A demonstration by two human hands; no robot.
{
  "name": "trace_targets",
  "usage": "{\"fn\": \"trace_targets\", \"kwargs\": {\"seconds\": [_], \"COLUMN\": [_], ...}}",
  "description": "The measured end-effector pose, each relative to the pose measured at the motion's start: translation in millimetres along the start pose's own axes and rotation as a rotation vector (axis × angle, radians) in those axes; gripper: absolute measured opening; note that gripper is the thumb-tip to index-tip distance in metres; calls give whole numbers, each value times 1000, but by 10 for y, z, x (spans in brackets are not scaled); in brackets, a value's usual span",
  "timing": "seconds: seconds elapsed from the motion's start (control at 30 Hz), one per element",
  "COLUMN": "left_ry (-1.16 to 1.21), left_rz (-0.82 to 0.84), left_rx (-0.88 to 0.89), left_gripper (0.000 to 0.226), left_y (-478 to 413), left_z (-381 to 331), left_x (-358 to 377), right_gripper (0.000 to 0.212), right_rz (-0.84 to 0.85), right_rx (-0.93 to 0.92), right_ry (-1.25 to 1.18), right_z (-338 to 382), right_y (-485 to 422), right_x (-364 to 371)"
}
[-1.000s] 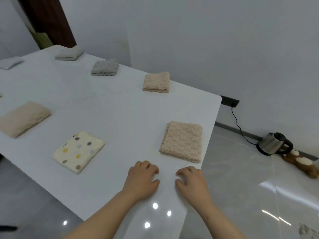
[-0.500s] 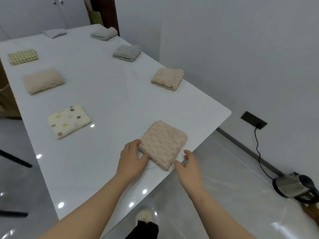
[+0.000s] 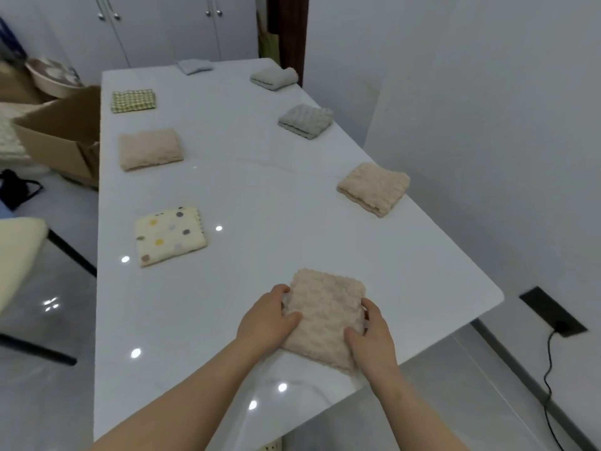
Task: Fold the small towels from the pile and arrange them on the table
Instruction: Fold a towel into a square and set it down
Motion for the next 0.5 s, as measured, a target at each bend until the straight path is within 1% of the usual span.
{"fn": "trace_targets", "kwargs": {"seconds": [0.1,0.23,0.4,0.5], "left_ry": [37,122,317,366], "left_rz": [-84,-168,-284,-291], "left_rx": [-75,-176,-373,-450], "left_gripper": [45,43,46,32], "left_y": [24,18,109,140], "left_z": [-21,-91,-240,-291], "left_x": [54,127,275,323], "right_gripper": [57,54,52,44], "right_rz": [46,148,270,381], "right_rx": [-46,-100,-70,-52], "right_ry": [68,105,100,146], "right_z": [-19,-16,-66,-68], "right_y": [-201,-455,-645,-721], "right_x": [-75,-190,-378,-450]}}
Point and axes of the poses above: each hand's wrist, its own y-axis away from the middle knuckle, its own x-axis out of the palm, z = x × y, the point moved 1 cm from there along -y, towards the middle knuckle, and after that the axes turned 3 degrees about z, right-handed, at the moved point
